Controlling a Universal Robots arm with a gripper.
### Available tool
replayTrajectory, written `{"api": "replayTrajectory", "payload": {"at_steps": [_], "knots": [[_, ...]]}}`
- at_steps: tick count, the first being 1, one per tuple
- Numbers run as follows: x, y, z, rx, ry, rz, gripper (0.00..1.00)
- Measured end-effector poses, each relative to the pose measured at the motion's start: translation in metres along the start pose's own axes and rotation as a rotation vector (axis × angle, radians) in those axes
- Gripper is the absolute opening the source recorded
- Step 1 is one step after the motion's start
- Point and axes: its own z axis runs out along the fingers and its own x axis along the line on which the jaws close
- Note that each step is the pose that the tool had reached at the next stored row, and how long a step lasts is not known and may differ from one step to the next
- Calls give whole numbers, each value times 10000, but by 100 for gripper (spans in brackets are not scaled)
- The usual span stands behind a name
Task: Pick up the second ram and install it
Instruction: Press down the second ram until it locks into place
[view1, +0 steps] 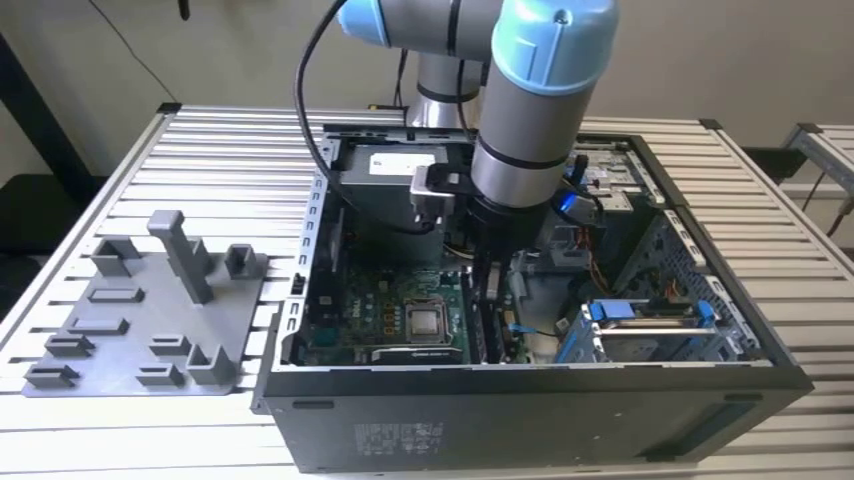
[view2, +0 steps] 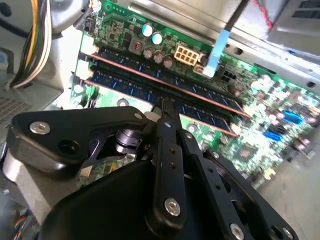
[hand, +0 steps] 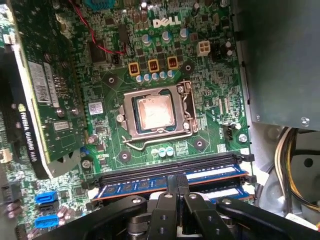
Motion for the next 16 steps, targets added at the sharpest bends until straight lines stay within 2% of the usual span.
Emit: {"api": "replayTrajectory", "payload": {"at_steps": [4,9,11,16], "knots": [[-3,1,-145,-3,2,-1,11],[-5,2,-256,-7,2,-1,11],[-6,2,-282,-7,4,0,11],[-6,2,-285,-5,14,-1,11]]}}
